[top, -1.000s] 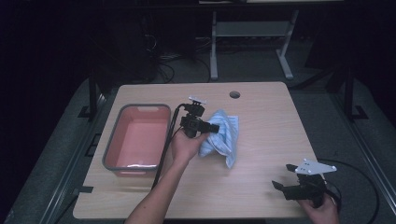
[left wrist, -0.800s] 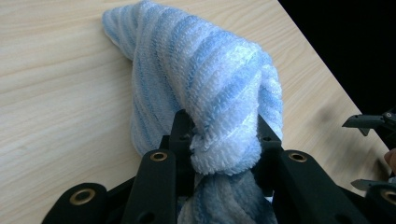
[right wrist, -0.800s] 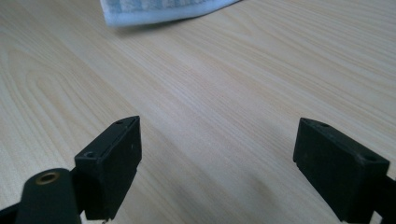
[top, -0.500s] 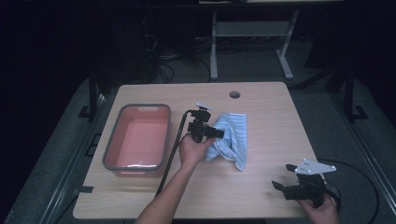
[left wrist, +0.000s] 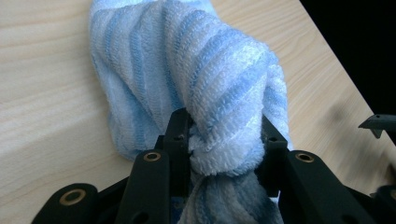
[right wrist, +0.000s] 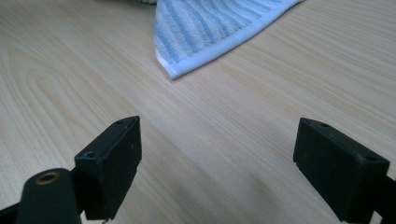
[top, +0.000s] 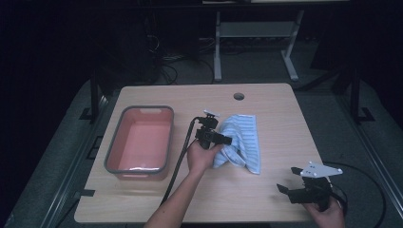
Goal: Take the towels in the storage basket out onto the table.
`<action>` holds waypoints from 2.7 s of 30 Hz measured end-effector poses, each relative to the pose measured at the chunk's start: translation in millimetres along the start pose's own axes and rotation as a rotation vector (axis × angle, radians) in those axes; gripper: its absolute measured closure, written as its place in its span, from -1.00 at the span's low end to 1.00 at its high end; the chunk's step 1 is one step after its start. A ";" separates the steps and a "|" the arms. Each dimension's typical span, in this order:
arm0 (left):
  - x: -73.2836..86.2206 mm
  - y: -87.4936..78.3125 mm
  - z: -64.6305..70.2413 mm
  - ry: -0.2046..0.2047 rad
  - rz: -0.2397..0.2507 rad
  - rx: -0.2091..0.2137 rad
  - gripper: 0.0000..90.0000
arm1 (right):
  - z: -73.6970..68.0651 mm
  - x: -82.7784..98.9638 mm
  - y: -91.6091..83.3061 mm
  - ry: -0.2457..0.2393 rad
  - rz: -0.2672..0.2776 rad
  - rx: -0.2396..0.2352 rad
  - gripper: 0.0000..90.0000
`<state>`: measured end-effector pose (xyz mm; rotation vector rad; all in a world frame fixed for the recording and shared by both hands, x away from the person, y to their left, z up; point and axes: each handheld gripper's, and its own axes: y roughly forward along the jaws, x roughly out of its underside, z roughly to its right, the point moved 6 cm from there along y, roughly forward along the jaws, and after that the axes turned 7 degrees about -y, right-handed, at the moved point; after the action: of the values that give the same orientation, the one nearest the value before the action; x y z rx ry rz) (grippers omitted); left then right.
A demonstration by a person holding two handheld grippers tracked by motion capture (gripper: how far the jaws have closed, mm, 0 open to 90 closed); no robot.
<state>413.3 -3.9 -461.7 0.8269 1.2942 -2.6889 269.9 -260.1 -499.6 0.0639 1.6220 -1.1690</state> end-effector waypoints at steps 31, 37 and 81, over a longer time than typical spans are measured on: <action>4.3 5.8 2.0 0.011 0.003 -0.005 0.06 | -1.5 -0.4 1.2 -0.004 -0.005 0.000 -0.67; 4.5 2.4 4.9 0.032 0.002 -0.018 0.01 | -2.6 -0.5 1.3 -0.005 -0.006 0.001 -0.67; 5.2 -39.1 17.7 0.144 0.016 -0.071 -0.32 | 3.4 1.7 -0.4 0.014 -0.007 0.018 -0.67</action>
<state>390.7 9.4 -427.3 1.0346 1.3952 -2.5967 271.4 -263.5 -500.4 0.0784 1.6255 -1.1906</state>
